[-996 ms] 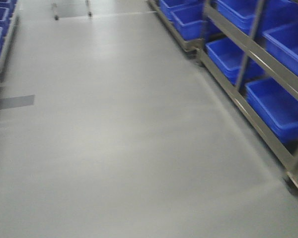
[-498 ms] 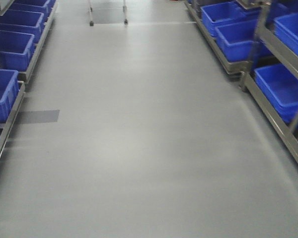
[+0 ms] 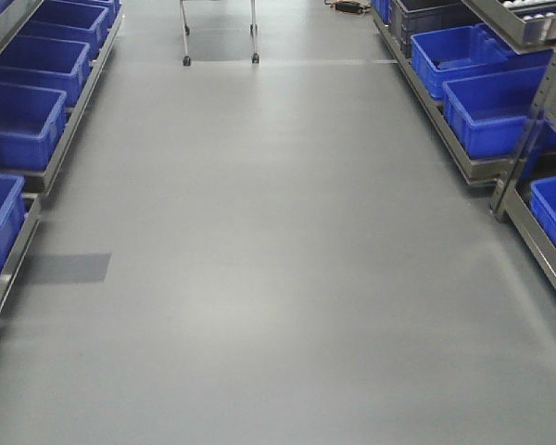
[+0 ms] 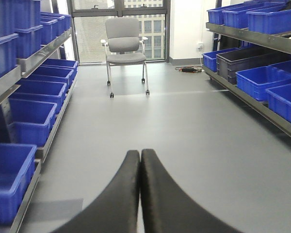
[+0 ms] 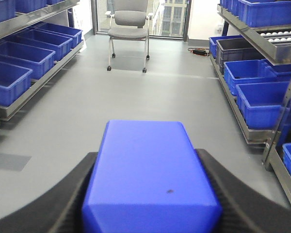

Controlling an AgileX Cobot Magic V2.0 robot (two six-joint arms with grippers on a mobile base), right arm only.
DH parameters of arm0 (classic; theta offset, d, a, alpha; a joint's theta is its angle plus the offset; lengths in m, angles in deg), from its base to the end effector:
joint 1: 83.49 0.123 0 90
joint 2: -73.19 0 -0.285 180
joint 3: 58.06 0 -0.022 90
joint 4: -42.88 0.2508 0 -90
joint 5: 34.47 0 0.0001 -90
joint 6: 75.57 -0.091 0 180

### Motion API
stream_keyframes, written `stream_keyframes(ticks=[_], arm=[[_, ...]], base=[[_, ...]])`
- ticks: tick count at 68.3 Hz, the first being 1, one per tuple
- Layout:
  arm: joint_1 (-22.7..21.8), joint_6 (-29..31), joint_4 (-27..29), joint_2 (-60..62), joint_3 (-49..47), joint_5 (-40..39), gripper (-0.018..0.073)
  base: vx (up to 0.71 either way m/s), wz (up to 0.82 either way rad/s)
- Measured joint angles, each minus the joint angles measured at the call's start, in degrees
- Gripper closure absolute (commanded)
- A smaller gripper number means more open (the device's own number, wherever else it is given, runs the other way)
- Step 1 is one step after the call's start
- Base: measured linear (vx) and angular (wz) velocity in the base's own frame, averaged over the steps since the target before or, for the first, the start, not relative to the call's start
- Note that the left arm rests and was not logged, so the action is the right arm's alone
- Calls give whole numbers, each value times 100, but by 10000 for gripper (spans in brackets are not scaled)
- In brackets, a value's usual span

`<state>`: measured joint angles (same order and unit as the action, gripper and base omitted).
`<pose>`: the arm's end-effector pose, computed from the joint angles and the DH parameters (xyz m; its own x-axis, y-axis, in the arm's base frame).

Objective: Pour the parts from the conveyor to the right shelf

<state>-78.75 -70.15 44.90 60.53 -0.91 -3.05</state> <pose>0.0387 0.0049 0.2749 -0.1869 -0.0802 -0.9791 -0.1129 0.9918 -0.0597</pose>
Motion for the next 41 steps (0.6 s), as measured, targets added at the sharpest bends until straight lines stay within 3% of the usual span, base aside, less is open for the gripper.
stream_keyframes(ticks=[41], arm=[[0, 0, 0, 0, 0, 0, 562]], base=[[64, -8]])
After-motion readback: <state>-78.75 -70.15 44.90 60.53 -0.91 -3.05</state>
